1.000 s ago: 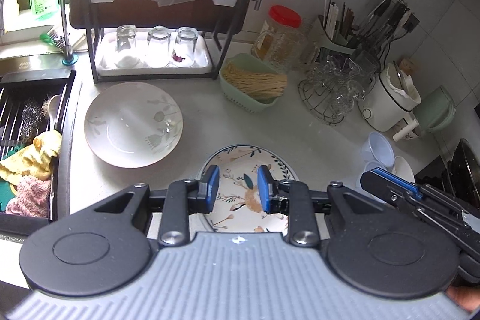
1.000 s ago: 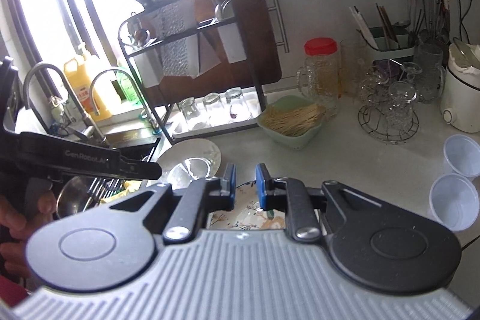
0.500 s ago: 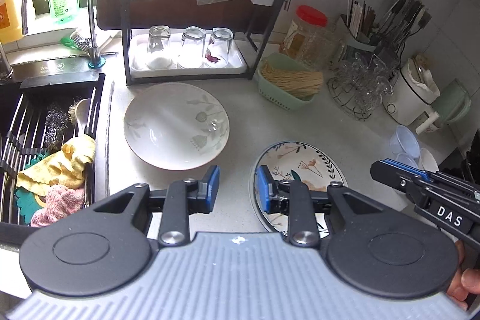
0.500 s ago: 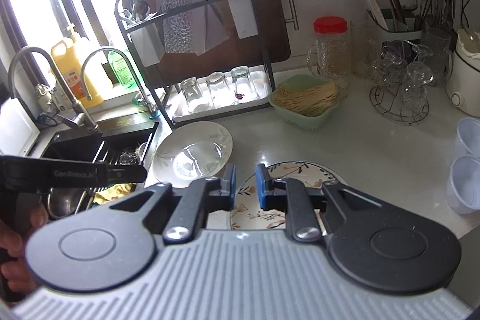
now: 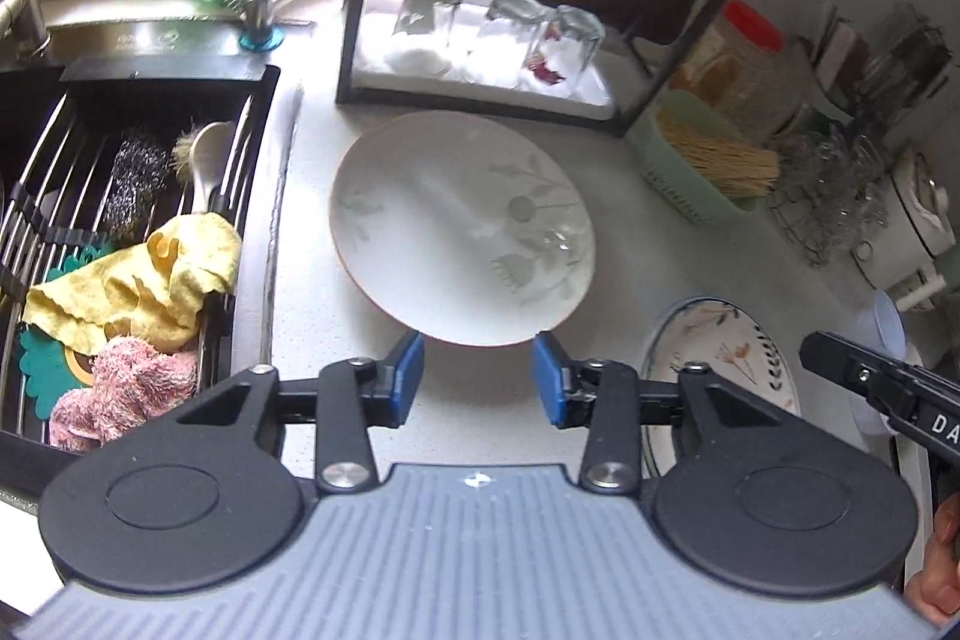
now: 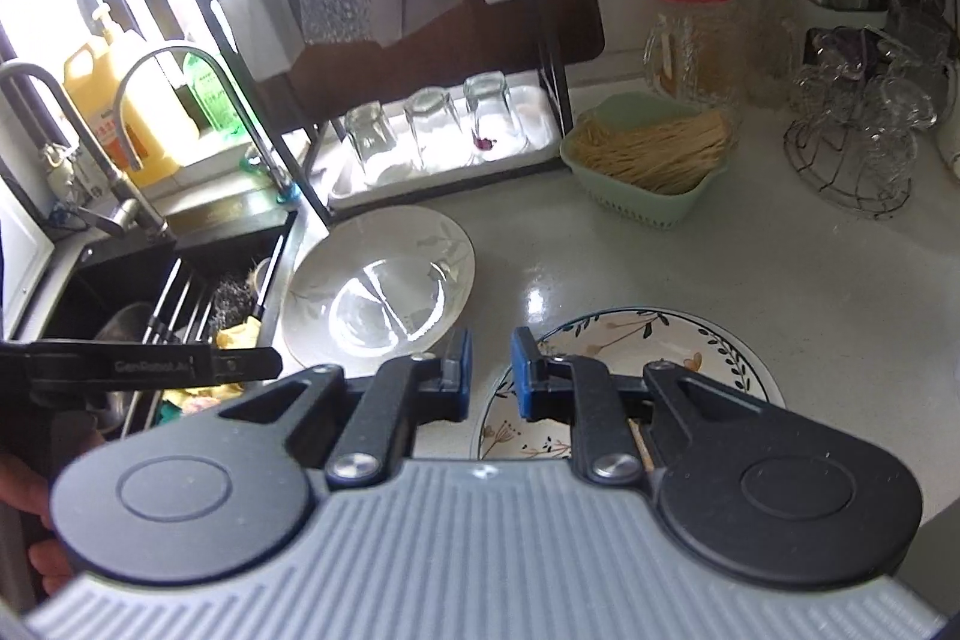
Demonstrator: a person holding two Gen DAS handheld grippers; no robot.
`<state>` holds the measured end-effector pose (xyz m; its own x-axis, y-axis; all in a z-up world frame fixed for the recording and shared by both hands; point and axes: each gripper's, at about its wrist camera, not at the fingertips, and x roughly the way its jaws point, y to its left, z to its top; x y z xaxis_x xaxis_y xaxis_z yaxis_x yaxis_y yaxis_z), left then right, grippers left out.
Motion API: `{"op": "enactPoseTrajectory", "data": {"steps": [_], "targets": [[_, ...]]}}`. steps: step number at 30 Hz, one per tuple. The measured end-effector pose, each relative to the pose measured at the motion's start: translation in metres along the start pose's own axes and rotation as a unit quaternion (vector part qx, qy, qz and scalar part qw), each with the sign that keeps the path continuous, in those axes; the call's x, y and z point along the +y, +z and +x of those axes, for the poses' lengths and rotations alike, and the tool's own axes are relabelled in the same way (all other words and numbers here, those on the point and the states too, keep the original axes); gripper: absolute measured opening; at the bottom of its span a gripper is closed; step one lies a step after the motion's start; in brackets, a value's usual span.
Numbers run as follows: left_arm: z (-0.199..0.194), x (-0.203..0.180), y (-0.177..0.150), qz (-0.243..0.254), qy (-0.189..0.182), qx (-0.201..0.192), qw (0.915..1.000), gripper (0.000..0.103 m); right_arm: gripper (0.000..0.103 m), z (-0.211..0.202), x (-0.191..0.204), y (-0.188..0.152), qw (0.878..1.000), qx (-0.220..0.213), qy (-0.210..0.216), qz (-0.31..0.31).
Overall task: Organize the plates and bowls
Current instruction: 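Move both tools to the rim of the grey leaf-pattern bowl, then close both tools on the rim of the leaf-pattern bowl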
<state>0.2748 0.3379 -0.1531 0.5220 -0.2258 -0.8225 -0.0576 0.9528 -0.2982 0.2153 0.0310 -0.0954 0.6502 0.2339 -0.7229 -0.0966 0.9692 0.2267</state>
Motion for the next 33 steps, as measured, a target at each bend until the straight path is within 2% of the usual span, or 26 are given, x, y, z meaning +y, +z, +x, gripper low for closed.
{"op": "enactPoseTrajectory", "data": {"steps": [2,4,5,9,14,15,16,17,18,21,25,30,33], "targets": [[0.015,0.007,0.005,-0.011,0.013,0.004,0.9999,0.051,0.020,0.015,-0.006,0.004,1.000,0.009,0.011,0.003],[0.028,0.012,0.012,-0.022,0.024,0.007,0.9994,0.051,0.050,0.033,-0.013,0.009,1.000,0.013,0.023,0.016],[0.033,0.015,0.016,-0.026,0.025,0.007,0.9993,0.051,0.051,0.041,-0.016,0.012,0.999,0.012,0.032,0.018],[0.056,0.024,0.033,-0.035,0.046,0.004,0.9983,0.051,0.050,0.080,-0.020,0.023,0.998,0.019,0.057,0.009],[0.076,0.036,0.052,-0.040,0.053,-0.007,0.9978,0.051,0.049,0.127,-0.018,0.037,0.996,0.047,0.080,0.021],[0.079,0.038,0.054,-0.038,0.055,-0.009,0.9977,0.051,0.045,0.135,-0.017,0.039,0.995,0.051,0.084,0.023],[0.083,0.040,0.056,-0.037,0.056,-0.008,0.9977,0.051,0.036,0.142,-0.017,0.041,0.994,0.055,0.089,0.028],[0.087,0.042,0.058,-0.037,0.057,-0.005,0.9977,0.051,0.030,0.150,-0.017,0.042,0.994,0.061,0.090,0.031],[0.091,0.044,0.059,-0.038,0.058,-0.003,0.9976,0.050,0.024,0.158,-0.016,0.043,0.993,0.069,0.087,0.032],[0.097,0.045,0.060,-0.034,0.056,-0.004,0.9979,0.040,0.022,0.175,-0.019,0.044,0.990,0.089,0.098,0.045],[0.104,0.044,0.062,-0.015,0.075,-0.007,0.9970,0.029,0.018,0.187,-0.020,0.046,0.988,0.097,0.106,0.055],[0.111,0.054,0.064,-0.018,0.063,-0.008,0.9978,0.022,0.013,0.201,-0.018,0.046,0.987,0.114,0.106,0.047],[0.115,0.055,0.065,-0.015,0.057,-0.015,0.9981,0.023,0.013,0.209,-0.019,0.044,0.984,0.124,0.116,0.057]]}}
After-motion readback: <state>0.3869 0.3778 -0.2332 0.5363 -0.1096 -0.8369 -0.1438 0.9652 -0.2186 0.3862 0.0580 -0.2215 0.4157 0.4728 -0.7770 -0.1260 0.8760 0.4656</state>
